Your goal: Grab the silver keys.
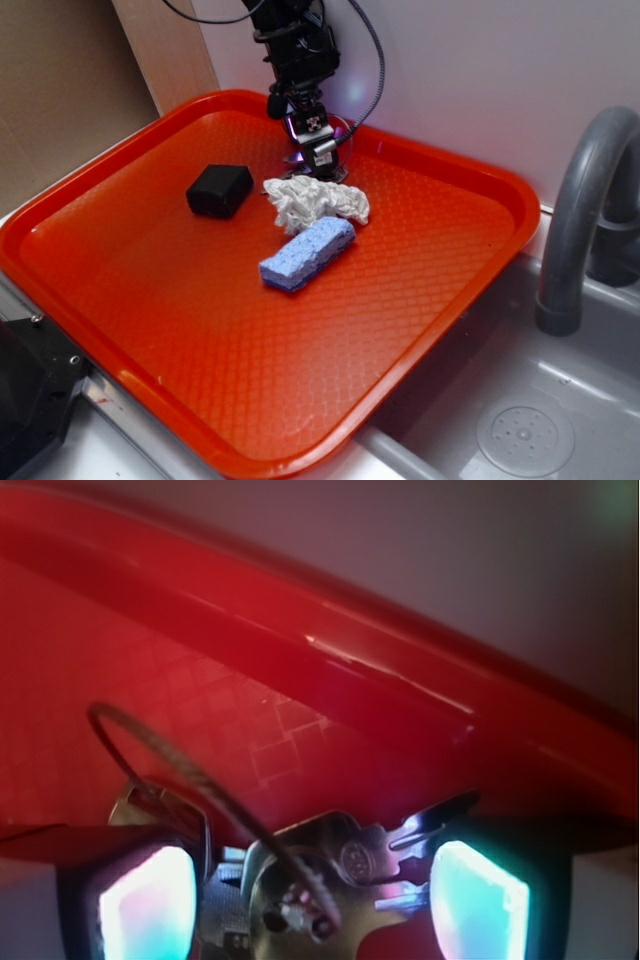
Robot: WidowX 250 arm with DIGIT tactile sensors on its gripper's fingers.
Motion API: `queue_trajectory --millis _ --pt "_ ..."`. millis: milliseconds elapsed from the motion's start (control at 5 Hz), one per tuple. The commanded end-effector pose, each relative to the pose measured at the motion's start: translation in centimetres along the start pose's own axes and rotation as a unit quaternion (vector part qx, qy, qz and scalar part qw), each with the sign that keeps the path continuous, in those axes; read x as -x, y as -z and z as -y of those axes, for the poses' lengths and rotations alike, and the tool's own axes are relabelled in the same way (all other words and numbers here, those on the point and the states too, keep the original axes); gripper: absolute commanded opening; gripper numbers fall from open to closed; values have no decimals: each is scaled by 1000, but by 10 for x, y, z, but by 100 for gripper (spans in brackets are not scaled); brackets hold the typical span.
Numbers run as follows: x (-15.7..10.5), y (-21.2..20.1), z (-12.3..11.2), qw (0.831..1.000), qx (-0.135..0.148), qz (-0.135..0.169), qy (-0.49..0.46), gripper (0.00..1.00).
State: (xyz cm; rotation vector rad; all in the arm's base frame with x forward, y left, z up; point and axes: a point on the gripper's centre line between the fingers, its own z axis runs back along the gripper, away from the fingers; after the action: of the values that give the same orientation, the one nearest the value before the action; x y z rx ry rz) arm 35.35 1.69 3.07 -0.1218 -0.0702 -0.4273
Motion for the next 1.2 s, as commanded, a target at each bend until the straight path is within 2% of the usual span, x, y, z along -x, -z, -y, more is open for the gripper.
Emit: queue_trajectory --millis 0,800,1000 --pt "-41 -9 9 998 -45 40 14 0" --pt "-36 2 17 998 -64 13 18 0" --pt "-29 -12 24 997 -52 45 30 0"
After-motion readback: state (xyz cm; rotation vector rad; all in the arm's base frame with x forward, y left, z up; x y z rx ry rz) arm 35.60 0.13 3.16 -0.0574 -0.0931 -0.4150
